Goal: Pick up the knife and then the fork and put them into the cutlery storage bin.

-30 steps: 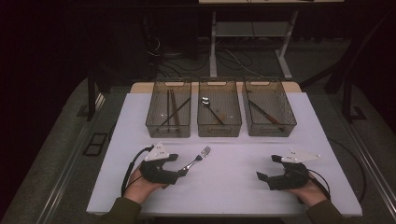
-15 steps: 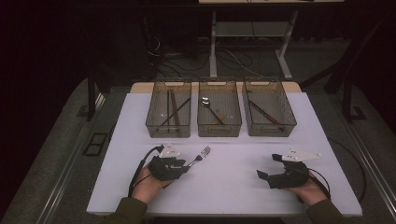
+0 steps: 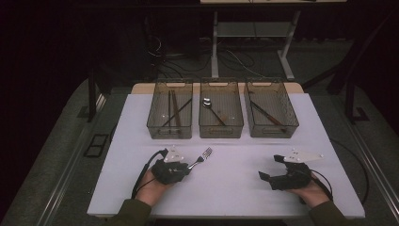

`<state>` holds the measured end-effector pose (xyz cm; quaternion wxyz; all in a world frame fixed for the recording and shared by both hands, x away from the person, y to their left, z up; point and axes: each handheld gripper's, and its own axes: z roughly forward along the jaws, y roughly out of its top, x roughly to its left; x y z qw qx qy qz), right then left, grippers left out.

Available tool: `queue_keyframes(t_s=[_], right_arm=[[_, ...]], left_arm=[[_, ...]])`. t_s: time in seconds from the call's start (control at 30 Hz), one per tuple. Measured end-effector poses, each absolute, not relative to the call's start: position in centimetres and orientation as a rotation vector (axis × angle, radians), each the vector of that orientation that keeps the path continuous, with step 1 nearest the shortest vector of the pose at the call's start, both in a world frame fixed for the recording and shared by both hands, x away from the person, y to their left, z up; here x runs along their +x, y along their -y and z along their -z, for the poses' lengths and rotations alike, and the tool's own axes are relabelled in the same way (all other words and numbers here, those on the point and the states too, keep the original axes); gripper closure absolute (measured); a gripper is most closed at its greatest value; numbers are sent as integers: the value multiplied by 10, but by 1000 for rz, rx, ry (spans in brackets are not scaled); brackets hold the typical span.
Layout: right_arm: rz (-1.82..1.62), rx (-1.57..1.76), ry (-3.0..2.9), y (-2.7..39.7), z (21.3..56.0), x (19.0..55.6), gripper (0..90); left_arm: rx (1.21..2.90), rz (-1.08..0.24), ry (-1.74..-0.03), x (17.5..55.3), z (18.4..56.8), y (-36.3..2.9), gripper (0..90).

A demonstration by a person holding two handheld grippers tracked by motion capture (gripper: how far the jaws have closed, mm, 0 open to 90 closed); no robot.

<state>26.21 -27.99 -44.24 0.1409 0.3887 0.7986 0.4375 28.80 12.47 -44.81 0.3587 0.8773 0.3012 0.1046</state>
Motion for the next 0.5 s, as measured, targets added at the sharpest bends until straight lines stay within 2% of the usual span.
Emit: queue_keyframes(t_s=[0.17, 0.5], right_arm=[[-1258, 1121, -2308, 279, 442, 262, 98], [-1314, 1169, -2302, 278, 443, 266, 97]], left_arm=[[2276, -298, -757, 286, 448, -122, 770], [2271, -290, -754, 286, 445, -121, 774]])
